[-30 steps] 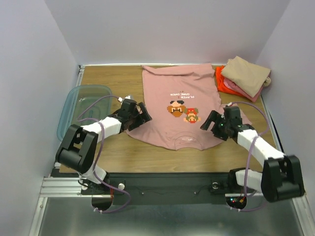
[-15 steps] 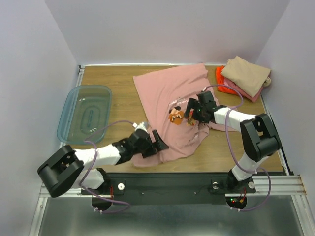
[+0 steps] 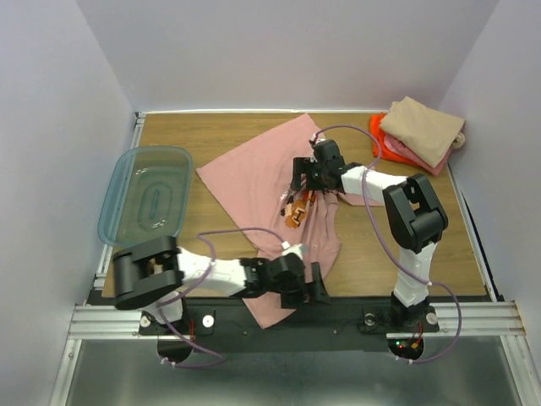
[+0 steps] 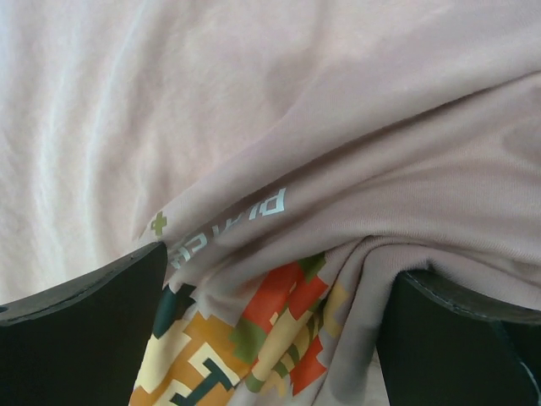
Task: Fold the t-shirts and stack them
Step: Flatten the tshirt out
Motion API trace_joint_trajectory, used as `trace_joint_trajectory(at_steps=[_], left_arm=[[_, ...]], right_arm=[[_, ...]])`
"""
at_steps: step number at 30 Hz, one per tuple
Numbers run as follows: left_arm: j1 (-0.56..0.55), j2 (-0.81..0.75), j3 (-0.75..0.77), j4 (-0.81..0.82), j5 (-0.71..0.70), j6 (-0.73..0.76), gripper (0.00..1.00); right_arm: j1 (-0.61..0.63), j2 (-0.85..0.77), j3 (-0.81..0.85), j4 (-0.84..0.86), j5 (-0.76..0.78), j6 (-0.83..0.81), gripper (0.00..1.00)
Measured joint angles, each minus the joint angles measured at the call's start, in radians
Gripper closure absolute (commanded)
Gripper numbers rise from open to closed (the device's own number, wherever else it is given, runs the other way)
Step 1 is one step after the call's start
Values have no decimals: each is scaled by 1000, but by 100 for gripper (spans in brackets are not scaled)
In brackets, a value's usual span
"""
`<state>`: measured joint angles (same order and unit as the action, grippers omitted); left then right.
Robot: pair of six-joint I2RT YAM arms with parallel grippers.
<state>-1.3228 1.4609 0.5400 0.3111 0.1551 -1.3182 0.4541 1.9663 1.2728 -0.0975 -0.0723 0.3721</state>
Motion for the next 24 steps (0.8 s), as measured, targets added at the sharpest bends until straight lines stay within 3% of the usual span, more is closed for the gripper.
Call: trace_joint_trajectory(at_steps=[4,8,16,21,24], left_arm=[[-11,177,196,-26,43,123,2],[-13,190,320,-168,-10,243,2],[0,-86,405,-425,-226,378,2],[167,-279,403,-527,-361,401,2],[383,-306,401,-540,-416,436,2]], right_arm=[[4,-18,-10,-32,2,-87,0],[5,-149,-89,-162,105,-115,0],[4,-575,-104,-263,213,-16,0],[5,-721,-214,-259,119,113,0],[29,-695,-312,-261,77,175,0]])
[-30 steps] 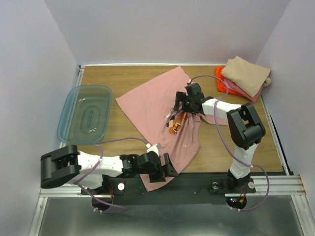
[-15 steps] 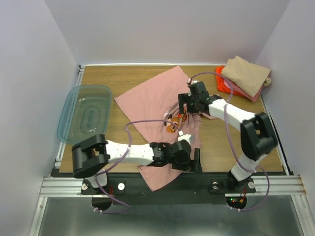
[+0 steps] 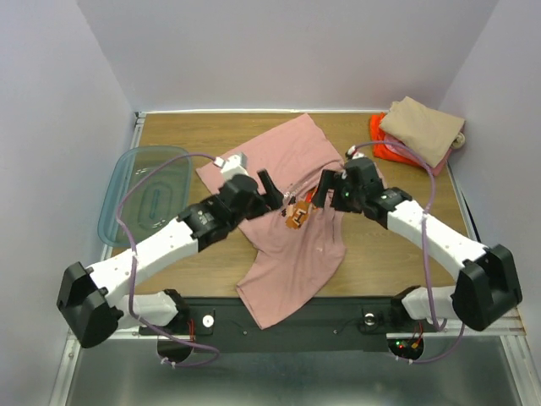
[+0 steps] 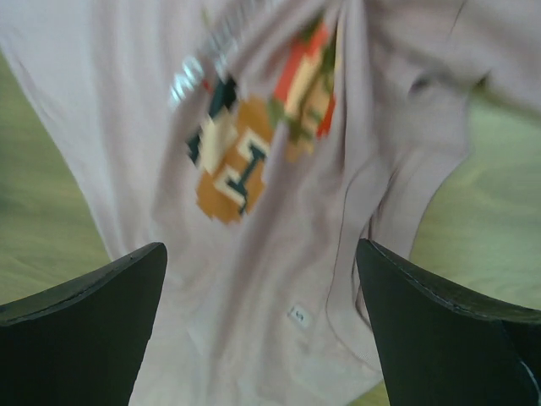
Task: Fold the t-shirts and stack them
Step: Flatten the tshirt out
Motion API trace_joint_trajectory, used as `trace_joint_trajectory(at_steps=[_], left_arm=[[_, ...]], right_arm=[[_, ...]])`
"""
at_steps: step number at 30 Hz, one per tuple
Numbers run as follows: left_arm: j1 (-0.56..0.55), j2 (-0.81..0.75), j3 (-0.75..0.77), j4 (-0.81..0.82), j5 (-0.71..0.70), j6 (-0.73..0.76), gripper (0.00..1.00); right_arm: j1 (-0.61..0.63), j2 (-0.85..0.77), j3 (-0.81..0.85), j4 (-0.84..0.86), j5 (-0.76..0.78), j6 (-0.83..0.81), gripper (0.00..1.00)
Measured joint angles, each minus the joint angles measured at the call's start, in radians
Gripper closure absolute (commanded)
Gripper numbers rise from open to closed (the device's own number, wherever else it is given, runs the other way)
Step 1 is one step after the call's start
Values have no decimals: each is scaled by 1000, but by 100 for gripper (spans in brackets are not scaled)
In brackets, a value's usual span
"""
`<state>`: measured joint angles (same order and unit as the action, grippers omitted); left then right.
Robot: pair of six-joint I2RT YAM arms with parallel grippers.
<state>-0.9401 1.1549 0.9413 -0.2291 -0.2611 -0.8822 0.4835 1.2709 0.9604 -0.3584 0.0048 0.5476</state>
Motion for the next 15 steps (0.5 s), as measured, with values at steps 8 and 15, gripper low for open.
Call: trace_joint_trajectory(at_steps=[8,15], left_arm=[[417,308,117,67,32,172,2],[548,742,365,77,150,263,5]], right_arm=[[69,180,-79,-7,-10,116,0],[68,240,-104,30,58,158,0]])
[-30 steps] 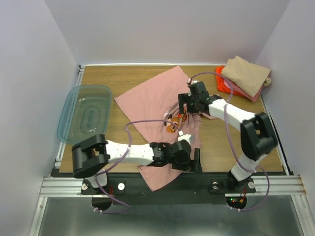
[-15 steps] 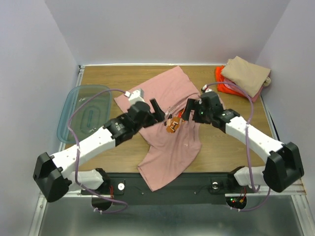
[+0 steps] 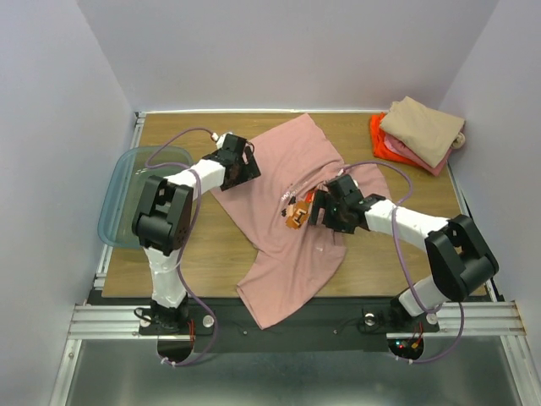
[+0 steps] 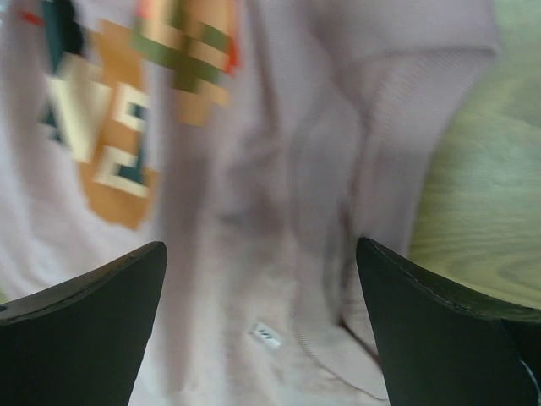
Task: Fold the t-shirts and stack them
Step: Flatten the tshirt out
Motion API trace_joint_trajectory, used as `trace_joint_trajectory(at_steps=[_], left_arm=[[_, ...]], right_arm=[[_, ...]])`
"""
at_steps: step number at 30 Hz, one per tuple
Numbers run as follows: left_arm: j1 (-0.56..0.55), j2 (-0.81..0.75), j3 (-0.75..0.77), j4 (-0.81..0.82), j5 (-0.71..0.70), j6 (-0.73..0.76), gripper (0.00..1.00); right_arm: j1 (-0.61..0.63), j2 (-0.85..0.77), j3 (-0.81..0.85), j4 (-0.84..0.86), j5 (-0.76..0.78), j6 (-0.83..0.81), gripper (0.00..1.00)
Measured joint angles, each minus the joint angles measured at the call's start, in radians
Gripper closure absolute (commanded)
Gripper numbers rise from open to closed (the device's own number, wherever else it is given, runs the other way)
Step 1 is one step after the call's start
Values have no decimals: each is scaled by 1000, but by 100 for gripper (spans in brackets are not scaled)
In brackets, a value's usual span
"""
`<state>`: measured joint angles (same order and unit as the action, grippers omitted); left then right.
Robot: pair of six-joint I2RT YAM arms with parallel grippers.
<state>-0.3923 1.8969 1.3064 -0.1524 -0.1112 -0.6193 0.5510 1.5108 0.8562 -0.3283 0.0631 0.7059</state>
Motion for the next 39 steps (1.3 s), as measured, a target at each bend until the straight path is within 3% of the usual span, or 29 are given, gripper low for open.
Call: trace_joint_trajectory(at_steps=[6,10,19,25,28,31,35,39], left_arm=[[6,53,-5,29,24,10,6],[6,-1,-109,107,19,-7,6],[-8,-323,-621,421,80,-119,8],[-151,-609,-926,511,177,-271,7],[-286,-760,-1003,440,211,-381,7],[-356,-893,-1015,256,219,-452,5],[-359,-1046,-961,-22,105,-494,2],[-359,-1125,-832,-153,-23,-495,1]], right_arm=[[-37,2,-51,30,33,21,0],[-106,1,-60,55,34,27,0],[-349,-88,-153,91,32,-3,0],[-390,-114,-166,59,47,-40,0],[-430,-113,-160,40,54,-57,0],[-457,-83,-122,5,56,-89,0],[-468,-51,-47,-31,22,-148,0],[-468,-51,63,-59,23,-194,0]])
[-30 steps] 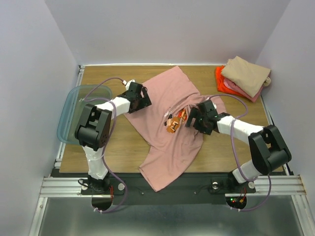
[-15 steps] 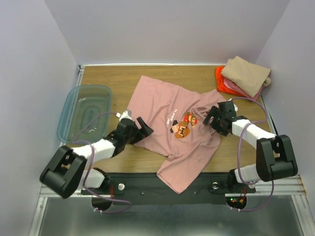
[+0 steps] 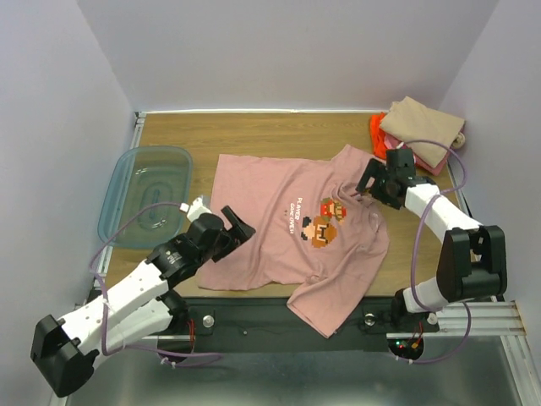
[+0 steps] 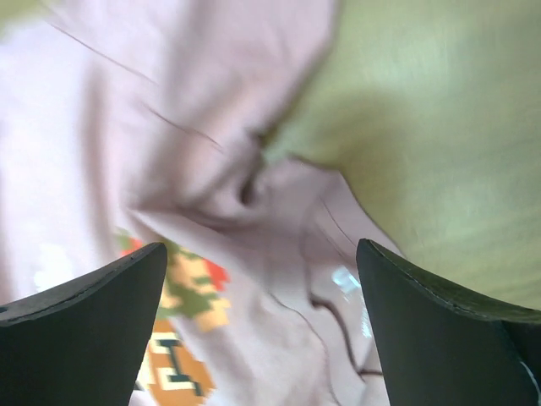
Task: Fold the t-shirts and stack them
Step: Flatten the tshirt out
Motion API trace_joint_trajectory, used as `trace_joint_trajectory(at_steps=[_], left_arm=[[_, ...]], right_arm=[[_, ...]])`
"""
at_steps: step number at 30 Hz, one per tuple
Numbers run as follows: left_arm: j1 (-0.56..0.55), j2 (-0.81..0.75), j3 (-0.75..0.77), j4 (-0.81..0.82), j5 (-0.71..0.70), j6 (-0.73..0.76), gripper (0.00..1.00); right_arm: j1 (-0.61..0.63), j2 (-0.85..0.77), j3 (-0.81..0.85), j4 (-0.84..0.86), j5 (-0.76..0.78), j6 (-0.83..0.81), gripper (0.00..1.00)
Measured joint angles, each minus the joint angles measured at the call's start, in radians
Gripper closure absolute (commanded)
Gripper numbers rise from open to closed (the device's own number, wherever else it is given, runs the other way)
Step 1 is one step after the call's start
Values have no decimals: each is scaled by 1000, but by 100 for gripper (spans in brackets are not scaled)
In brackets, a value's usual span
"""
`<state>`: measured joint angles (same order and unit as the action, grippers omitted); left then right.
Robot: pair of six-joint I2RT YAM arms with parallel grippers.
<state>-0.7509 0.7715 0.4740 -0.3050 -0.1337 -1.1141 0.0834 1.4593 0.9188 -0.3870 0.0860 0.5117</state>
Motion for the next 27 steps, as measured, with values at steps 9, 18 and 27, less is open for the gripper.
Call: trace_joint_trajectory(at_steps=[9,18,27], left_arm=[[168,268,304,35,-124,177,2],[320,894,665,108,-73,364,2],[429,1236,933,91,-47,457,2]], right_arm=[[3,189,307,7,-13,-82,0],[47,633,622,-12,-11,-211,0],[62,877,978,-27,-58,-356,0]])
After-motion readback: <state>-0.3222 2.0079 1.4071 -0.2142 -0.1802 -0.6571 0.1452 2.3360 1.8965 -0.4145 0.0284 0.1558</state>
